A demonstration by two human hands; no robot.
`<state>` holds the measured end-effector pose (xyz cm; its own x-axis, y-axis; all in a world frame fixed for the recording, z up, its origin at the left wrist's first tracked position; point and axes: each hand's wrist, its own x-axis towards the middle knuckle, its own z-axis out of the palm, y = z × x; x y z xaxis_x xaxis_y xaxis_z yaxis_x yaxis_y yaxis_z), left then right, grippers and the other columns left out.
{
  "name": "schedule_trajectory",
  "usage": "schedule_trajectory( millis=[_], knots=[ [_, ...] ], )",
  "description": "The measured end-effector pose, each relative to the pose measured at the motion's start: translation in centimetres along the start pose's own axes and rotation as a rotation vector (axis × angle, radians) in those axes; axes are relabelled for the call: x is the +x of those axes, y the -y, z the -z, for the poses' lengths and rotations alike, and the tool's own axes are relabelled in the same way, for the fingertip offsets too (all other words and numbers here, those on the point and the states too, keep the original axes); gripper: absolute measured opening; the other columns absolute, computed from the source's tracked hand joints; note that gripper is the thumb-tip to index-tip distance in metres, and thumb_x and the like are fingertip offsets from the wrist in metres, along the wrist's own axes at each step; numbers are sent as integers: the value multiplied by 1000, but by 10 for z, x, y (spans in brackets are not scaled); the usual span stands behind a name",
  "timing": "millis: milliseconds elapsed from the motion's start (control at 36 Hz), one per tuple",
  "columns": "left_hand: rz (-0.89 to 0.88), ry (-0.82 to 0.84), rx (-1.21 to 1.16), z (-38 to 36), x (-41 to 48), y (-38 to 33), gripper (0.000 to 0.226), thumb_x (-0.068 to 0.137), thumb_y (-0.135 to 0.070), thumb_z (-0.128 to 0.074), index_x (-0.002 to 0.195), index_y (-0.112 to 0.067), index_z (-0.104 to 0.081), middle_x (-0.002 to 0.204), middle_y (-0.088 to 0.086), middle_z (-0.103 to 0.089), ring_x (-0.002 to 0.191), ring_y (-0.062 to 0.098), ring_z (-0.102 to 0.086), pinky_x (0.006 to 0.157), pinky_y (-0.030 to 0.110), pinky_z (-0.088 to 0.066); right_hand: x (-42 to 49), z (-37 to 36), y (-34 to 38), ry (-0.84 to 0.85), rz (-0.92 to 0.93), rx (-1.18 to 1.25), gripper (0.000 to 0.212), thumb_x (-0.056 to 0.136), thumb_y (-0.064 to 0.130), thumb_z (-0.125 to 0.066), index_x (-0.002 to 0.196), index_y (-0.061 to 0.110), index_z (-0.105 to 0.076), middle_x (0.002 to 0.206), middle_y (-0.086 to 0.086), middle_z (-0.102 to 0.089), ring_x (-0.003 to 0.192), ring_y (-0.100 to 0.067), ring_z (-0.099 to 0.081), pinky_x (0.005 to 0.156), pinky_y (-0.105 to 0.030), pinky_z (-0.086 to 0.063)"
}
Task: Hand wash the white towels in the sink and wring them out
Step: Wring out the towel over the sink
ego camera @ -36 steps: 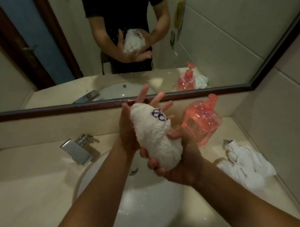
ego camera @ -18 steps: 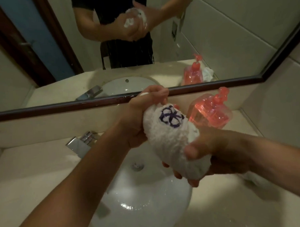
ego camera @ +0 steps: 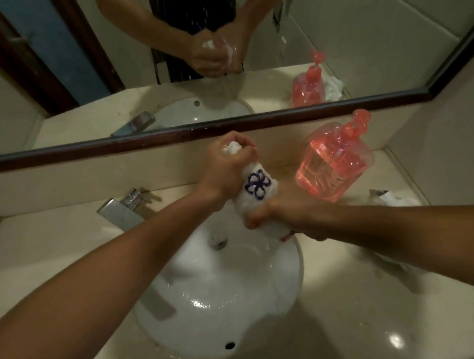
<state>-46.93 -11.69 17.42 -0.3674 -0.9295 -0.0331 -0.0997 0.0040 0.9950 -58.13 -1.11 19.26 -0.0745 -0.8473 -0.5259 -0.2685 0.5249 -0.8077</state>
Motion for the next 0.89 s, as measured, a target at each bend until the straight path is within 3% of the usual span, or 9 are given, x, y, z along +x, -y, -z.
schedule_trajectory(
  millis=[167,306,472,528,583,667,722,778,889],
  knots=[
    [-11,-53,88,-15,12,9,19,92,1,-66,80,-14,-65,73,-3,-64,59,-4,-60,56,13,-47,21,4,-14,-88,13,-30,26,76,11,-88,96,20,-73,89,-5,-76,80,-24,-75,73,-53,-65],
    [-21,-99,77,-22,14,6,15,92,-5,-68,82,-16,-66,75,-4,-66,69,6,-64,64,25,-53,22,18,-17,-62,46,-5,27,73,8,-86,95,20,-76,81,-2,-78,75,-22,-76,57,-38,-62],
    [22,-136,-142,-22,6,-11,21,89,1,-72,79,-17,-67,69,-4,-68,69,14,-65,65,31,-56,-1,41,-1,57,166,-2,33,80,-1,-84,100,20,-68,92,-10,-75,77,-5,-73,67,-30,-63],
    [79,-171,-246,-23,1,-16,18,88,-2,-76,84,-17,-68,75,-1,-70,72,17,-68,68,35,-59,-10,44,-3,10,248,-141,46,81,9,-90,111,25,-59,98,9,-68,80,11,-67,70,-13,-57],
    [198,-248,-395,-27,-3,-21,19,87,-6,-80,88,-20,-68,82,4,-71,76,22,-70,74,42,-61,-13,45,-6,-93,324,-328,90,72,31,-99,144,28,-46,117,28,-57,97,14,-61,82,-5,-49],
    [364,-397,-507,-40,-12,-28,21,86,-11,-84,91,-22,-67,84,5,-71,78,24,-70,76,45,-64,-12,43,-8,-198,415,-526,129,63,40,-102,165,21,-26,148,12,-50,132,-8,-50,104,-16,-36],
    [391,-440,-507,-46,-16,-29,23,85,-18,-86,95,-21,-66,89,5,-73,81,24,-72,80,47,-65,-11,45,-9,-237,391,-551,120,64,31,-102,161,19,-33,147,-1,-54,132,-22,-53,104,-27,-44],
    [380,-373,-443,-45,-19,-31,30,84,-33,-88,103,-22,-67,102,6,-75,90,25,-74,85,48,-65,-12,46,-11,-222,355,-505,96,64,22,-99,146,23,-49,127,0,-65,113,-22,-65,90,-36,-57],
    [246,-104,-470,-26,-21,-27,83,81,-63,-76,138,-6,-59,128,13,-69,117,30,-69,94,46,-60,-21,52,-12,-44,255,-58,56,63,11,-95,109,30,-69,99,4,-75,89,-14,-74,68,-29,-63]
  ],
)
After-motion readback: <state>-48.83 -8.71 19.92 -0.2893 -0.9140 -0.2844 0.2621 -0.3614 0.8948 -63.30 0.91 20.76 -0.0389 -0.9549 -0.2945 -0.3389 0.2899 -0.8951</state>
